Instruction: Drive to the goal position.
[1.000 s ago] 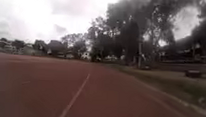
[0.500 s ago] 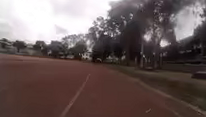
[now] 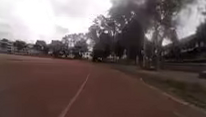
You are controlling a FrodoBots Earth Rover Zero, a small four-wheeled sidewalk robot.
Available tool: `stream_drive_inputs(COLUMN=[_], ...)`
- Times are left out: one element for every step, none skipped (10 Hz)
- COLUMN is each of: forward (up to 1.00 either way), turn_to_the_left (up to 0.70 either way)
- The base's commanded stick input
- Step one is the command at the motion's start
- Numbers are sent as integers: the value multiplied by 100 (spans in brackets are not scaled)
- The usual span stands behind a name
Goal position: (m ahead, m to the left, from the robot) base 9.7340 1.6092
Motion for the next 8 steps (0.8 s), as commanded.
stream_drive_inputs(forward=[85,85,85,85,85,85,85,85], turn_to_the_left=[0,0,0,0,0,0,0,0])
